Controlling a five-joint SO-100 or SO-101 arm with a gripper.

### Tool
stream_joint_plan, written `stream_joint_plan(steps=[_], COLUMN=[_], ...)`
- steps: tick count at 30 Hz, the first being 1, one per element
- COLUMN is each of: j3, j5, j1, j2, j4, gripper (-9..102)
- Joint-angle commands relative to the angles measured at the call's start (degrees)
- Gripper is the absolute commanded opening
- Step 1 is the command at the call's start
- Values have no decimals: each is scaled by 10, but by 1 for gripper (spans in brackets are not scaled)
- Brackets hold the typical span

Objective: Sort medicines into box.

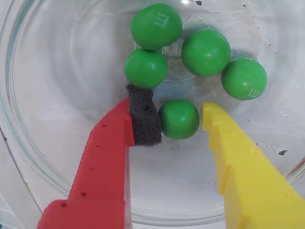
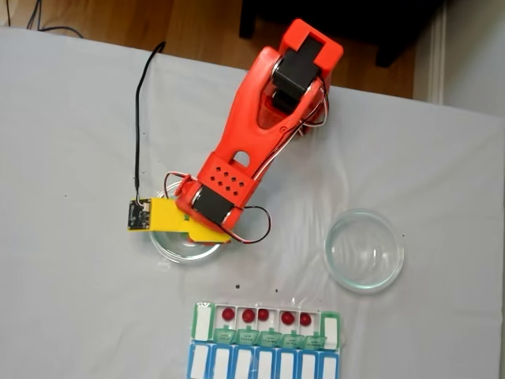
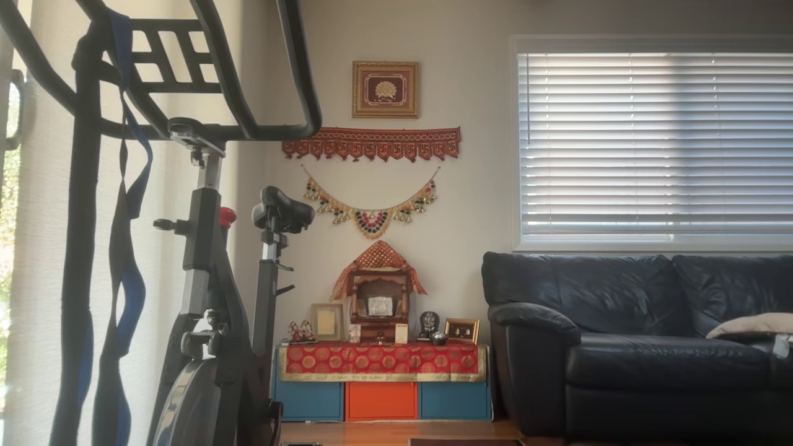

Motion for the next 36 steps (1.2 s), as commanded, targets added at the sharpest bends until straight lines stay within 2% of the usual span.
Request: stream_joint_plan(steps=[1, 10, 14, 27, 36], j3=[-4, -4, -3, -5, -93], j5=[2, 3, 2, 2, -7], j1=[-16, -17, -17, -13, 6], j2=[8, 9, 9, 16, 17], j4=[-8, -9, -10, -29, -7], gripper=[14, 11, 2, 2, 2])
